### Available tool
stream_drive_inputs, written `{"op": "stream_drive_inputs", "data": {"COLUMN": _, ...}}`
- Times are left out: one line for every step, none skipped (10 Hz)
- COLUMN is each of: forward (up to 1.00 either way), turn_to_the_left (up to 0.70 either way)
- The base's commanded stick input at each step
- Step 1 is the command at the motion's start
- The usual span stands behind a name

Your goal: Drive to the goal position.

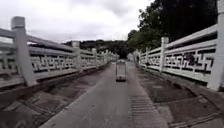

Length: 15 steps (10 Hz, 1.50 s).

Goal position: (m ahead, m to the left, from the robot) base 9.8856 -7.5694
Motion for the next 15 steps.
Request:
{"op": "stream_drive_inputs", "data": {"forward": 0.66, "turn_to_the_left": 0.01}}
{"op": "stream_drive_inputs", "data": {"forward": 0.65, "turn_to_the_left": 0.01}}
{"op": "stream_drive_inputs", "data": {"forward": 0.65, "turn_to_the_left": 0.01}}
{"op": "stream_drive_inputs", "data": {"forward": 0.65, "turn_to_the_left": 0.01}}
{"op": "stream_drive_inputs", "data": {"forward": 0.65, "turn_to_the_left": 0.01}}
{"op": "stream_drive_inputs", "data": {"forward": 0.65, "turn_to_the_left": 0.01}}
{"op": "stream_drive_inputs", "data": {"forward": 0.66, "turn_to_the_left": 0.0}}
{"op": "stream_drive_inputs", "data": {"forward": 0.65, "turn_to_the_left": -0.07}}
{"op": "stream_drive_inputs", "data": {"forward": 0.65, "turn_to_the_left": -0.13}}
{"op": "stream_drive_inputs", "data": {"forward": 0.65, "turn_to_the_left": -0.13}}
{"op": "stream_drive_inputs", "data": {"forward": 0.65, "turn_to_the_left": -0.1}}
{"op": "stream_drive_inputs", "data": {"forward": 0.65, "turn_to_the_left": 0.0}}
{"op": "stream_drive_inputs", "data": {"forward": 0.65, "turn_to_the_left": 0.01}}
{"op": "stream_drive_inputs", "data": {"forward": 0.65, "turn_to_the_left": 0.01}}
{"op": "stream_drive_inputs", "data": {"forward": 0.65, "turn_to_the_left": 0.01}}
